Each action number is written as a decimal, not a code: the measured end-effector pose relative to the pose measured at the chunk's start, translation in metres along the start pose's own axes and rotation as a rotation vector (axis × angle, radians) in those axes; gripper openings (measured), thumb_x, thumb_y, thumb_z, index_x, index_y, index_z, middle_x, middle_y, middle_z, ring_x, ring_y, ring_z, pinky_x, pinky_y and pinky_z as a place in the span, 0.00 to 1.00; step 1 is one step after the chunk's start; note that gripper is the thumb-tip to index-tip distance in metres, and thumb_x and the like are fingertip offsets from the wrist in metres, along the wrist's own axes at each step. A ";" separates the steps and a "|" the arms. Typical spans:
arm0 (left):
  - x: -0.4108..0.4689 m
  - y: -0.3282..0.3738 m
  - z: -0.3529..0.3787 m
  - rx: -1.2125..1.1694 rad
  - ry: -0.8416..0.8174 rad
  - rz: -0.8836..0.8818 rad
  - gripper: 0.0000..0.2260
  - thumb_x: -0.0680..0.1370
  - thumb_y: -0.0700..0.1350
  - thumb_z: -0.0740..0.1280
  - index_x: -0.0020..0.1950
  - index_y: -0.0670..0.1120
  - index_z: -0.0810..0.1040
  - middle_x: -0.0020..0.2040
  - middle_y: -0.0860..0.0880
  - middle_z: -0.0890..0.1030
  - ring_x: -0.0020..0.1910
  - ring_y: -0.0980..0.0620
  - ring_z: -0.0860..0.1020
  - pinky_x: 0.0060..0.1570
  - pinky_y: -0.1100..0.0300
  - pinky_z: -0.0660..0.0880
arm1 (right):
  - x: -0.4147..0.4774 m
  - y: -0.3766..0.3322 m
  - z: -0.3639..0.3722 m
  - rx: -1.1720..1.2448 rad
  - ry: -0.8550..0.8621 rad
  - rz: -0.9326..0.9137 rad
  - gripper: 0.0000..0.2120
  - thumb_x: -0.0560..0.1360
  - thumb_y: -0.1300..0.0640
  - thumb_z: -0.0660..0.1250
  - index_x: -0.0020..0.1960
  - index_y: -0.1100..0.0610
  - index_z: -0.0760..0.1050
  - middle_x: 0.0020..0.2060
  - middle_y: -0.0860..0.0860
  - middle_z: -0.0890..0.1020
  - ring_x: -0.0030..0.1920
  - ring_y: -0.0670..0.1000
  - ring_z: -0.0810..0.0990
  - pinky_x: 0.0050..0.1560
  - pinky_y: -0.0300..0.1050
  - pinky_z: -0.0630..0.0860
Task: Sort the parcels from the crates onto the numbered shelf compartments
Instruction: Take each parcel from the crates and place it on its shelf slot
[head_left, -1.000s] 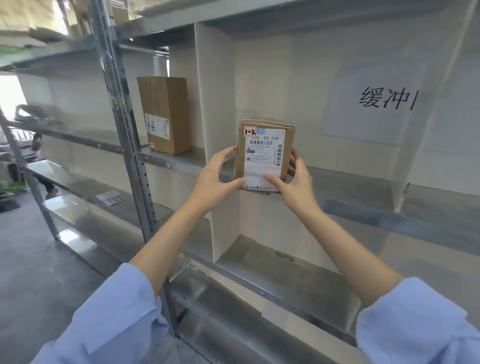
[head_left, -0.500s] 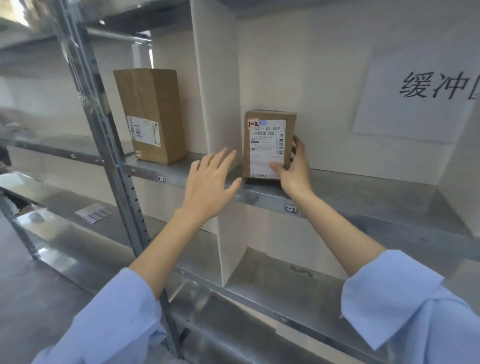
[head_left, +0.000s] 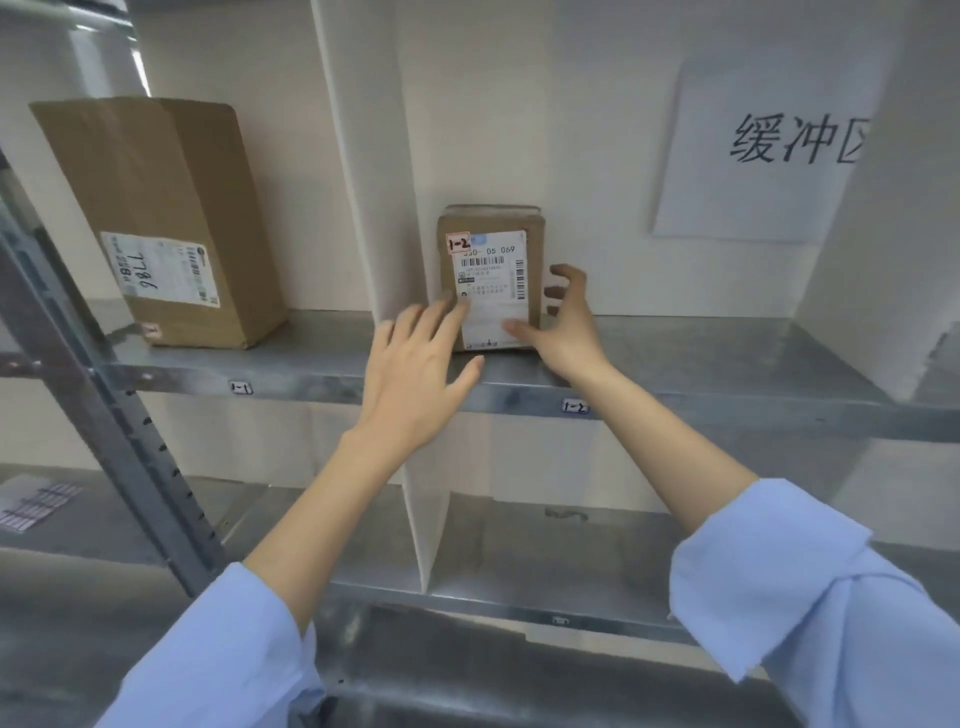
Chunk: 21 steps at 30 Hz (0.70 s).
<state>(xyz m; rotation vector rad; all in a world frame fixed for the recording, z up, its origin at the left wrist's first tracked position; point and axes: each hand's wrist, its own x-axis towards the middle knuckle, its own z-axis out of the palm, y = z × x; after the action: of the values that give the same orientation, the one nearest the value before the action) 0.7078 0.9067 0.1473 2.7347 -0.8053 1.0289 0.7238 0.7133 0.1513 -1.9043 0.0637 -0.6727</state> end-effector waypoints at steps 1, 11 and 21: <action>0.000 0.003 0.001 -0.015 0.001 0.015 0.27 0.80 0.57 0.60 0.77 0.47 0.64 0.75 0.48 0.68 0.70 0.46 0.67 0.63 0.52 0.61 | -0.004 -0.001 -0.003 -0.016 0.022 0.000 0.38 0.71 0.60 0.77 0.73 0.56 0.58 0.65 0.56 0.72 0.64 0.53 0.73 0.60 0.41 0.70; 0.006 0.076 0.018 -0.215 -0.010 0.164 0.26 0.80 0.57 0.61 0.75 0.46 0.67 0.75 0.47 0.69 0.71 0.45 0.67 0.63 0.50 0.62 | -0.082 0.003 -0.093 -0.901 0.163 -0.145 0.30 0.80 0.41 0.58 0.79 0.48 0.58 0.75 0.52 0.65 0.72 0.55 0.64 0.65 0.54 0.69; -0.003 0.252 -0.003 -0.421 -0.014 0.449 0.28 0.80 0.60 0.56 0.78 0.50 0.63 0.77 0.49 0.65 0.73 0.46 0.64 0.66 0.50 0.59 | -0.196 0.014 -0.254 -1.214 0.313 0.012 0.31 0.81 0.37 0.54 0.80 0.45 0.54 0.79 0.48 0.59 0.74 0.55 0.61 0.66 0.53 0.67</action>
<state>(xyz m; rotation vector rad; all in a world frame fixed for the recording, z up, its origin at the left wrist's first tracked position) 0.5742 0.6934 0.1271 2.2563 -1.4905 0.7819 0.4412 0.5630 0.1261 -2.8958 0.8432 -1.0455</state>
